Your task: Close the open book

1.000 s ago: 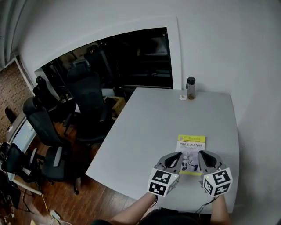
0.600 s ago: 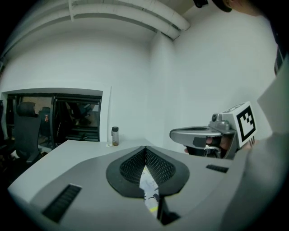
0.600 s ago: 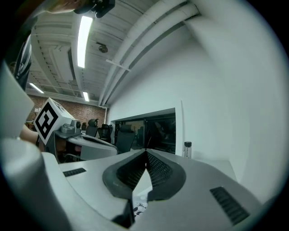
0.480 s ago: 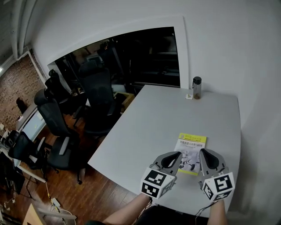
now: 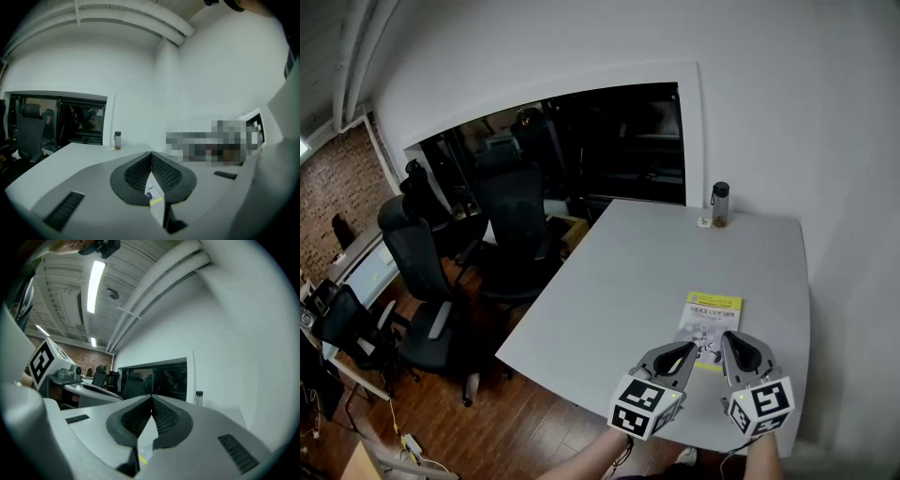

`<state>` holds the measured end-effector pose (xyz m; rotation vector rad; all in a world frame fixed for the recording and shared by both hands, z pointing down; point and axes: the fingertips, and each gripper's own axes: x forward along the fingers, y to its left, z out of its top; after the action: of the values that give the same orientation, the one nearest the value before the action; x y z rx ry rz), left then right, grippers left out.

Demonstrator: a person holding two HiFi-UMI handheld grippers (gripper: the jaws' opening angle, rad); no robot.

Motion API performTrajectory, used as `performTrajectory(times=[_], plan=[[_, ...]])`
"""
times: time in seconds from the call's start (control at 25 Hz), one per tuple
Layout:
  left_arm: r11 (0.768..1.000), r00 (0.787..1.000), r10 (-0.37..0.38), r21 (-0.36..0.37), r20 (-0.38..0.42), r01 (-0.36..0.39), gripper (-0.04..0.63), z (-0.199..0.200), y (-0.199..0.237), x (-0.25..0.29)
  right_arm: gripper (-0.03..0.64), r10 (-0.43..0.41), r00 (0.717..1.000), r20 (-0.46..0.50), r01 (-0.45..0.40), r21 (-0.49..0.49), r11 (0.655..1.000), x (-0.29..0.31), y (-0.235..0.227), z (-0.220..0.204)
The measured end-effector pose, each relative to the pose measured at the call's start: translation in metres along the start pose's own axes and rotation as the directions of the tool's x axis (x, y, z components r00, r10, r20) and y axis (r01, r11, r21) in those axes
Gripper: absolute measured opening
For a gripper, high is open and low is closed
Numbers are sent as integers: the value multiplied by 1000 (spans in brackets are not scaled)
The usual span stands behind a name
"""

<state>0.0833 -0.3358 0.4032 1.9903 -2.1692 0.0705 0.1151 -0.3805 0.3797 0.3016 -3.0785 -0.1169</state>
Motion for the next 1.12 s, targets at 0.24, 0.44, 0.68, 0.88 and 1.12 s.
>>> performTrajectory(times=[0.24, 0.44, 0.68, 0.88, 1.12], plan=[[999, 999, -46, 16, 14, 46, 5, -4, -8, -47, 5, -35, 999, -27, 34, -28, 999, -21, 49, 4], [996, 997, -80, 27, 9, 80, 5, -5, -15, -80, 5, -39, 999, -29, 39, -7, 999, -39, 81, 8], [994, 995, -93, 55, 41, 91, 5, 5, -26, -110, 5, -45, 999, -2, 45, -4, 999, -60, 105, 24], [993, 994, -96, 67, 55, 92, 5, 7, -31, -124, 5, -41, 999, 19, 42, -30, 999, -68, 115, 33], [993, 993, -98, 69, 67, 94, 5, 10, -38, -132, 5, -13, 1000, 21, 14, -55, 998, -77, 126, 40]])
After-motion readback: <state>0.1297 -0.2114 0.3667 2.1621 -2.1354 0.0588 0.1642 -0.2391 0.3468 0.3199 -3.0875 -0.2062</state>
